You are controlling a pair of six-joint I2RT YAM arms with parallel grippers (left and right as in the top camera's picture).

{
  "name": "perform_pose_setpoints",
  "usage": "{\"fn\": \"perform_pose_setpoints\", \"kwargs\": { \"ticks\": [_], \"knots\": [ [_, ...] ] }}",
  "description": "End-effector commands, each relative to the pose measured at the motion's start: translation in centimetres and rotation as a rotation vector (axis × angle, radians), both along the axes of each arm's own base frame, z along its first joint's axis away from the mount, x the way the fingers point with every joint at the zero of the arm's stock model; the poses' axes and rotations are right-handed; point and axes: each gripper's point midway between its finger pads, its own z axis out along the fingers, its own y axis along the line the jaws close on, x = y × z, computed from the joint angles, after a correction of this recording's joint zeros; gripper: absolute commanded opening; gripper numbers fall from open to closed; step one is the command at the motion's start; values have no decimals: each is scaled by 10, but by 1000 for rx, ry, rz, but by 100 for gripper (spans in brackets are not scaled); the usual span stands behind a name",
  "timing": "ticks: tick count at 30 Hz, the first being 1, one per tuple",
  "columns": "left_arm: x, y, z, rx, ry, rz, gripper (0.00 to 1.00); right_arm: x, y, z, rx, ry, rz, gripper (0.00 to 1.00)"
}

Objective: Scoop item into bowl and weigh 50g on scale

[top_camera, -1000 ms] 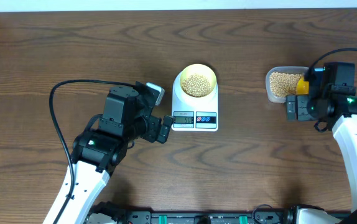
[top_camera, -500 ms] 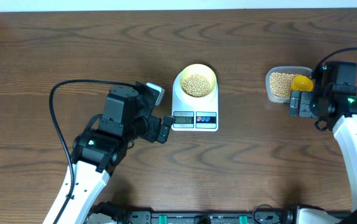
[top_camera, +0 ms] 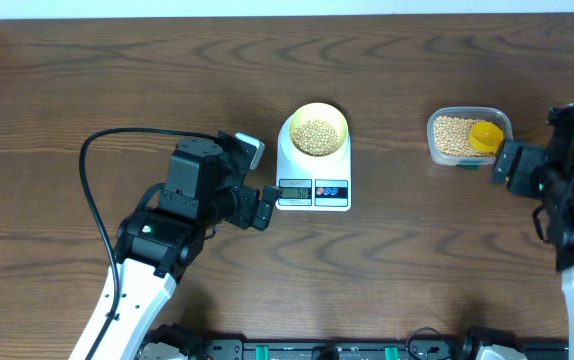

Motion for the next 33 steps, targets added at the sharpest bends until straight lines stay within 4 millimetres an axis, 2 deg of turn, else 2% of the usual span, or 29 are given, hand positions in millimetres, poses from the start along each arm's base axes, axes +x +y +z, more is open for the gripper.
{"fn": "perform_pose_setpoints", "kwargs": {
  "ticks": [1,2,9,10,11,13,19,33],
  "knots": [
    [2,2,0,7,-8,4,98,-14,26,24,-17,-72,180,88],
    [2,2,0,7,-8,4,98,-21,26,29,-23,-82,177,84],
    [2,2,0,7,-8,4,98,-50,33,50,-39,-156,182,84],
    [2,2,0,7,-8,4,98,-52,33,53,-46,-169,181,88],
    [2,2,0,7,-8,4,98,-55,31,56,-56,-178,171,99],
    [2,2,0,7,-8,4,98,-58,27,57,-74,-178,149,99],
    [2,2,0,7,-8,4,98,-63,27,49,-66,-144,147,99],
    [2,2,0,7,-8,4,98,-64,28,48,-64,-139,147,99]
  ]
}}
